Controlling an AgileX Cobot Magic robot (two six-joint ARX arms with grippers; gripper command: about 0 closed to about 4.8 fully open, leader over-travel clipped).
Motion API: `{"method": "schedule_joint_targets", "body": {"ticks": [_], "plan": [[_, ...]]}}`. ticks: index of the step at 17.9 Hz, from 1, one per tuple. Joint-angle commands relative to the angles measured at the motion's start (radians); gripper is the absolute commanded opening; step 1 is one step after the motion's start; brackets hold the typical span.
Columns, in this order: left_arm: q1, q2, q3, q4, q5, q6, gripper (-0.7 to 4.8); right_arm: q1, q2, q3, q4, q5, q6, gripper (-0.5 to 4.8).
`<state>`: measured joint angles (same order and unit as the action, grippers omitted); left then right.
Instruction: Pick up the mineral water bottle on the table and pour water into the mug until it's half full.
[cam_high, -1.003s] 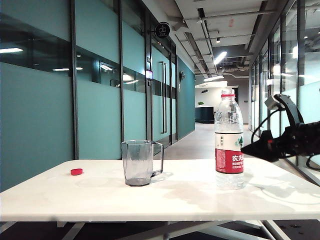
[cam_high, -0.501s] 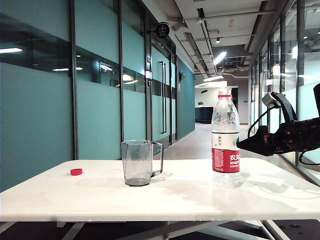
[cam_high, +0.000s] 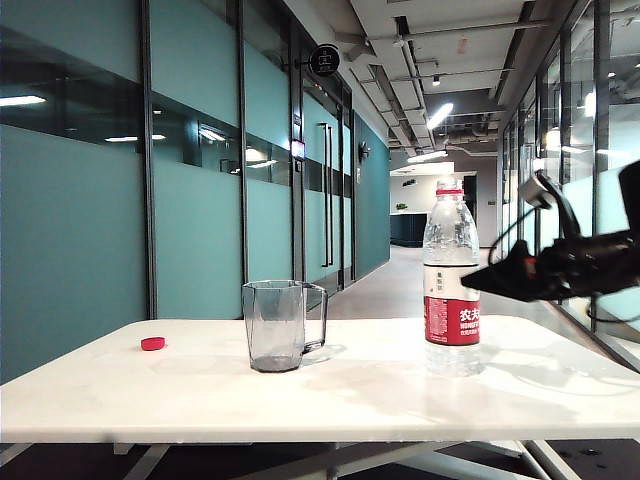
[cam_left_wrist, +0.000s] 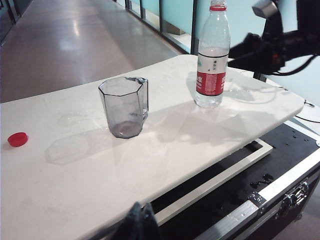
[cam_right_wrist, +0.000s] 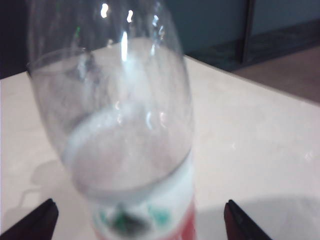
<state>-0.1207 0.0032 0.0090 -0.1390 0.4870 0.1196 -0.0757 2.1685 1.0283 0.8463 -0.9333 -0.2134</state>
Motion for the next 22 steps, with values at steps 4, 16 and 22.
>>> {"method": "schedule_joint_targets", "body": {"ticks": [4,16,22], "plan": [[-0.001,0.000,0.001,-0.003,0.008,0.003,-0.05,0.065,0.024,0.090,-0.098,0.042,0.003,4.79],[-0.002,0.000,0.001,-0.003,0.008,0.004,-0.05,0.105,0.050,0.097,-0.080,0.132,-0.004,4.79],[-0.001,0.001,0.001,-0.004,0.007,0.004,-0.05,0.105,0.051,0.097,-0.074,0.149,-0.003,4.17]]}}
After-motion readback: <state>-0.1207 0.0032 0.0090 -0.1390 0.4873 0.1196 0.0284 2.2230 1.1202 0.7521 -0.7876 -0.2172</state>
